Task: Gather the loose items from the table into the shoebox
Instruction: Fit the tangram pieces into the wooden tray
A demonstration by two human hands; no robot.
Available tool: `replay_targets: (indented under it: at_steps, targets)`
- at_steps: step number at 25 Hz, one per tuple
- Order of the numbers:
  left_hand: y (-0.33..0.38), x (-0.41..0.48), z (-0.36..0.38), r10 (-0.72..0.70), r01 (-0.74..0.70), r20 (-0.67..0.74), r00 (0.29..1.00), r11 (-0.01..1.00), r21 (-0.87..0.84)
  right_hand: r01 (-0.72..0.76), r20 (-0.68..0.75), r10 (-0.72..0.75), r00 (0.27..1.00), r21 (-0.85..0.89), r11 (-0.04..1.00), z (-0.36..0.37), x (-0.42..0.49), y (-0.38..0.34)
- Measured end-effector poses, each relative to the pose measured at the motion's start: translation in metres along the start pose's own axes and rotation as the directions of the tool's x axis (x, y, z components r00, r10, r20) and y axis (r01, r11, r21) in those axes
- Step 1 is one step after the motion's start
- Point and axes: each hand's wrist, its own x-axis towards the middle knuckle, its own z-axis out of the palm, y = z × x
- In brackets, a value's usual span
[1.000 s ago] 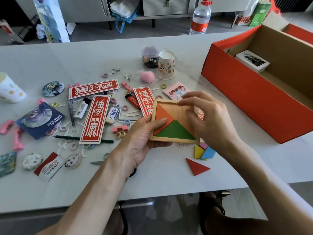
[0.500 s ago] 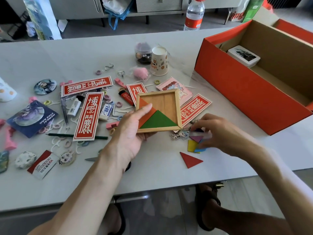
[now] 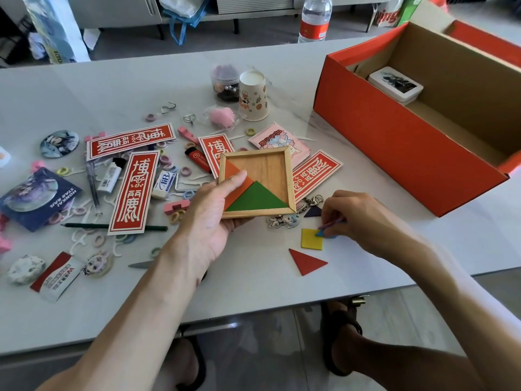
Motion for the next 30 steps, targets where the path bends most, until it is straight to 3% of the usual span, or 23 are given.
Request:
replay_targets:
  at_steps: [7,12,20,24,30]
  targets:
    - [0.0,-0.001,-0.001,0.009,-0.009,0.009,1.0,1.0,0.028,-0.008,-0.086,0.02,0.996,0.132,0.991,-0.008,-0.002,-0.002]
    - [0.001,-0.001,-0.002,0.012,-0.012,0.011,1.0,1.0,0.016,0.029,0.021,-0.028,0.999,-0.038,0.999,0.01,-0.004,-0.014]
    - [0.001,-0.004,-0.002,0.02,-0.02,0.018,1.0,0.999,0.025,0.057,0.024,-0.056,0.998,-0.037,0.998,0.008,-0.005,-0.026]
    - [0.0,-0.004,-0.003,0.025,-0.025,0.003,1.0,0.999,0.035,0.072,-0.002,-0.073,0.997,-0.11,0.991,0.012,-0.001,-0.034]
    - [-0.001,-0.002,-0.006,0.039,-0.038,-0.014,0.999,0.997,0.07,0.138,-0.084,-0.144,0.986,-0.069,0.988,0.018,0.007,-0.03]
